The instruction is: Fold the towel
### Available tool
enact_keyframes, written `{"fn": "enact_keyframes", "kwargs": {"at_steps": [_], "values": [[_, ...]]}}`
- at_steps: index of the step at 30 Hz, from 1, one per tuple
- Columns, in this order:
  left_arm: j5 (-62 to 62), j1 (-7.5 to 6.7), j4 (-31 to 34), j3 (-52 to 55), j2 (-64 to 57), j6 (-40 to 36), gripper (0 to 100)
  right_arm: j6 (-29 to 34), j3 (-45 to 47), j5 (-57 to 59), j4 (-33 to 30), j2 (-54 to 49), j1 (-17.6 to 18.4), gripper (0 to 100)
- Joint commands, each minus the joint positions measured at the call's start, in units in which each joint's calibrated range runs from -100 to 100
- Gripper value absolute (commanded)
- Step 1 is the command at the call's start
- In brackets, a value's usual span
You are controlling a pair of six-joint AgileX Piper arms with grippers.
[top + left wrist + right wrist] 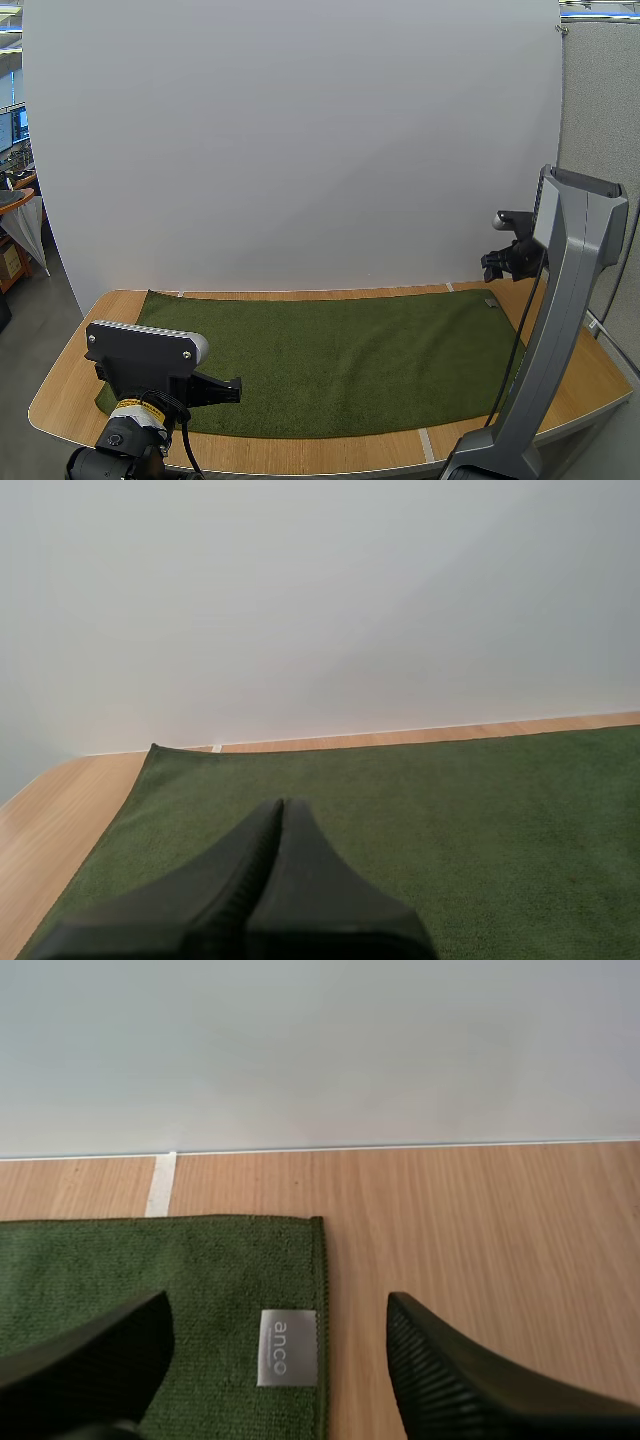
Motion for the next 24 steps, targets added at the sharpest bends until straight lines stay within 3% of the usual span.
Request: {"fn": "enact_keyframes", "kwargs": {"at_steps": [1, 12, 24], "values": [[-0.71, 0.14, -0.54, 0.14, 0.00, -0.03, 0, -0.58, -3.58, 3.09, 0.75, 1.19, -0.16, 100], [-0.71, 0.14, -0.54, 0.14, 0.00, -0.03, 0, -0.09, -15.89, 14.24, 0.75, 9.86, -0.16, 100], [-0.71, 0.14, -0.54, 0.14, 0.00, -0.03, 0, -0.29, -18.95, 16.83, 0.87, 15.23, -0.16, 100]]}}
